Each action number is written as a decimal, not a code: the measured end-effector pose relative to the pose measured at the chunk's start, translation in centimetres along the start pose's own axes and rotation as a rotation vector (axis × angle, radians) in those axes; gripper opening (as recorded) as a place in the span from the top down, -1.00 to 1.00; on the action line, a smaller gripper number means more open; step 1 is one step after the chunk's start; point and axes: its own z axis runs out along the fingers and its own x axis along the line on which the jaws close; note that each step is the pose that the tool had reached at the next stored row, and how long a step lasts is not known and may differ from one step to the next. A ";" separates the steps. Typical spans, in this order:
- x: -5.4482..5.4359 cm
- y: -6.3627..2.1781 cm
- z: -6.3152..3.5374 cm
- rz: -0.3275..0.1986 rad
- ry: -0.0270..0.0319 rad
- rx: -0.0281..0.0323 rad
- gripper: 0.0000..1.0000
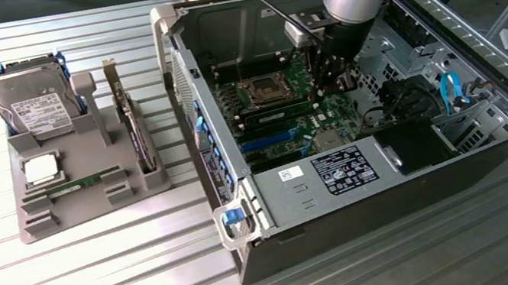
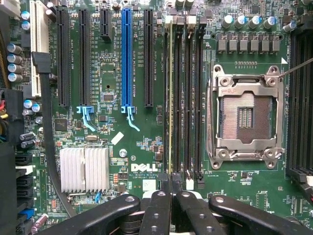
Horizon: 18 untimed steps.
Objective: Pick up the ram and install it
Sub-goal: 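Press down the ram until it locks into place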
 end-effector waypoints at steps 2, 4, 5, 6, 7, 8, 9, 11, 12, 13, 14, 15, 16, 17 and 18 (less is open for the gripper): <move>0.0 0.00 0.02 0.000 -0.0004 0.0000 0.79; 0.0 0.00 0.02 0.000 -0.0003 0.0000 0.79; 0.0 0.00 0.03 0.000 -0.0003 0.0001 0.79; 0.0 0.00 0.06 0.000 -0.0005 0.0001 0.79; 0.0 0.00 0.11 0.000 -0.0004 0.0001 0.79; 0.0 0.00 0.15 0.000 -0.0002 0.0000 0.79; 0.0 0.00 0.16 0.000 0.0000 0.0000 0.79; 0.0 0.00 0.17 0.000 -0.0002 0.0000 0.79; 0.0 0.00 0.17 0.000 -0.0004 0.0000 0.79; 0.0 0.00 0.18 0.000 -0.0004 0.0001 0.79; 0.0 0.00 0.21 0.000 -0.0006 0.0001 0.79; 0.0 0.00 0.23 0.000 -0.0007 0.0001 0.79; 0.0 0.00 0.23 0.000 -0.0004 0.0001 0.79; 0.0 0.00 0.23 0.000 -0.0005 0.0001 0.79; 0.0 0.00 0.23 0.000 -0.0004 0.0001 0.79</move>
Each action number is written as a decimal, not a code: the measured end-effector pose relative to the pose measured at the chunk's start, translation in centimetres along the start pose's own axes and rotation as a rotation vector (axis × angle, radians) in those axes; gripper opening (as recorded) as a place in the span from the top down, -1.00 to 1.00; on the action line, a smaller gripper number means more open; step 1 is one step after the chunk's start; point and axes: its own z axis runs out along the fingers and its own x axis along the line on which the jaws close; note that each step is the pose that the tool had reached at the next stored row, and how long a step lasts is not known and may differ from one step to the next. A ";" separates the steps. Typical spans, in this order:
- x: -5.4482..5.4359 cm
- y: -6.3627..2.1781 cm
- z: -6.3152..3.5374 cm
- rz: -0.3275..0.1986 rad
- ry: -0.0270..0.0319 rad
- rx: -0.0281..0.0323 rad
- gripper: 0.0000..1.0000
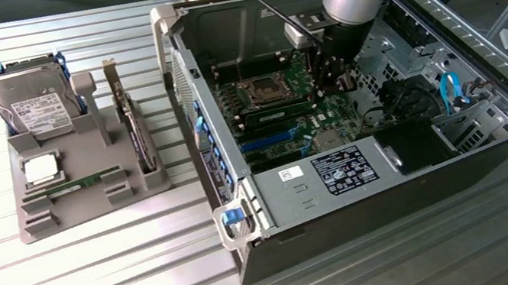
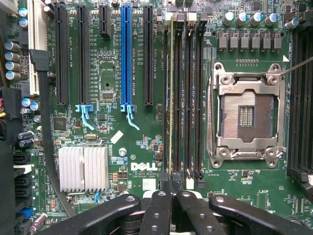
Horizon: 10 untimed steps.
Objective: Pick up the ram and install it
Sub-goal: 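Press down the ram until it locks into place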
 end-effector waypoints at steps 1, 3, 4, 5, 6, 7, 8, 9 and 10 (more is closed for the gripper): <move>0.0 0.00 -0.01 0.000 0.0001 0.0000 0.79; 0.0 0.00 -0.14 0.000 -0.0001 0.0000 0.79; 0.0 0.00 -0.26 0.000 0.0006 -0.0002 0.79; 0.0 0.00 -0.41 0.000 0.0013 -0.0005 0.79; 0.0 -0.01 -0.57 0.000 0.0016 -0.0009 0.79; 0.0 -0.02 -0.71 0.000 0.0020 -0.0012 0.79; 0.0 -0.03 -0.87 0.000 0.0020 -0.0017 0.79; 0.0 -0.05 -1.05 0.000 0.0021 -0.0022 0.79; 0.0 -0.05 -1.22 0.000 0.0022 -0.0026 0.79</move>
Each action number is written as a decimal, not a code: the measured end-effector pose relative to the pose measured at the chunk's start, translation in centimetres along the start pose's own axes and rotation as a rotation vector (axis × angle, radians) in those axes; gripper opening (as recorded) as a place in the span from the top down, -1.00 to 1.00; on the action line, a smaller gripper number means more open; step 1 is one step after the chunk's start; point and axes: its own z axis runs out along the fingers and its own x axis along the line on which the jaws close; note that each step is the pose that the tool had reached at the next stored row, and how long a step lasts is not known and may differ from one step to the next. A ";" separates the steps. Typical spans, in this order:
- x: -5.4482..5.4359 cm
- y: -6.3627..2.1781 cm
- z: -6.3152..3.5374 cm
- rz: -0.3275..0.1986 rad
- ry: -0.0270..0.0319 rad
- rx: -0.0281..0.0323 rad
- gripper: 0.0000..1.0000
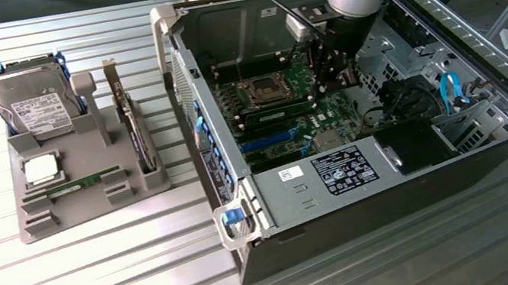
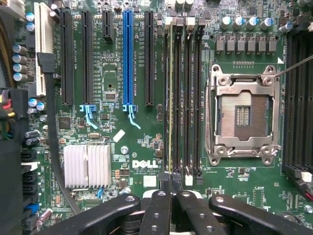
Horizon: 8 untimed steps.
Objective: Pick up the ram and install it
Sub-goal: 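Press down the ram until it locks into place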
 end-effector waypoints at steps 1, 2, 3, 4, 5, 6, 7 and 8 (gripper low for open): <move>0.0 -0.01 -0.15 0.000 0.0000 -0.0004 0.79; 0.0 -0.02 -0.35 0.000 0.0002 -0.0008 0.79; 0.0 -0.03 -0.49 0.000 0.0004 -0.0012 0.79; 0.0 -0.03 -0.64 0.000 0.0005 -0.0017 0.79; 0.0 -0.04 -0.80 0.000 0.0009 -0.0022 0.79; 0.0 -0.05 -0.85 0.000 0.0009 -0.0024 0.79; 0.0 -0.05 -0.85 0.000 0.0008 -0.0025 0.79; 0.0 -0.05 -0.85 0.000 0.0008 -0.0025 0.79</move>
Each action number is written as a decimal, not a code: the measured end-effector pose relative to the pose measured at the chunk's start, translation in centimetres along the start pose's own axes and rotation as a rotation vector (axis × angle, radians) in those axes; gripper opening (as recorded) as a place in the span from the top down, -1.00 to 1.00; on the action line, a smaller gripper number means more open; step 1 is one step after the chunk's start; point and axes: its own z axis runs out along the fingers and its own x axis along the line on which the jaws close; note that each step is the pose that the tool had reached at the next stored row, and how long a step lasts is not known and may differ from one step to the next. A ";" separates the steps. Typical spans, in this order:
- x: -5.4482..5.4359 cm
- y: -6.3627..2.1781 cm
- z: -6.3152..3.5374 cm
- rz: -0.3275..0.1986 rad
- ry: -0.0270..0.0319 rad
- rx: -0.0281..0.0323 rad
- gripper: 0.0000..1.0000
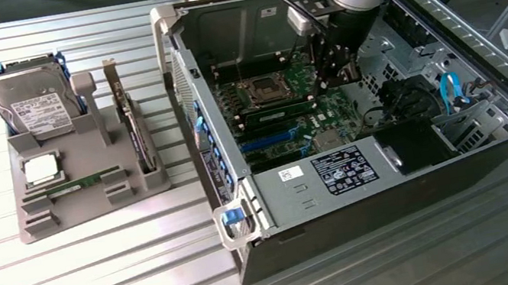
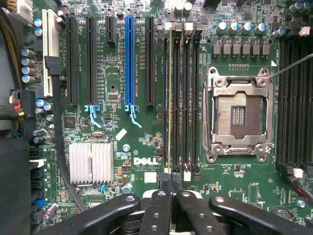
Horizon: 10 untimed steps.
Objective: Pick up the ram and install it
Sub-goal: 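Press down the ram until it locks into place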
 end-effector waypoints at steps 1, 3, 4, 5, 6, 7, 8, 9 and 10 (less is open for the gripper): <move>0.0 0.00 -0.01 0.000 0.0001 0.0000 0.79; 0.0 0.15 0.02 0.000 0.0002 0.0000 0.79; 0.0 0.44 0.04 0.000 0.0002 -0.0001 0.79; 0.0 0.84 0.07 0.000 0.0001 0.0000 0.79; 0.0 1.21 0.10 0.000 0.0001 0.0000 0.79; 0.0 1.70 0.13 0.000 0.0002 0.0000 0.79; 0.0 2.08 0.15 0.000 0.0000 0.0000 0.79; 0.0 2.52 0.18 0.000 0.0001 0.0000 0.79; 0.0 3.02 0.20 0.000 0.0003 -0.0001 0.79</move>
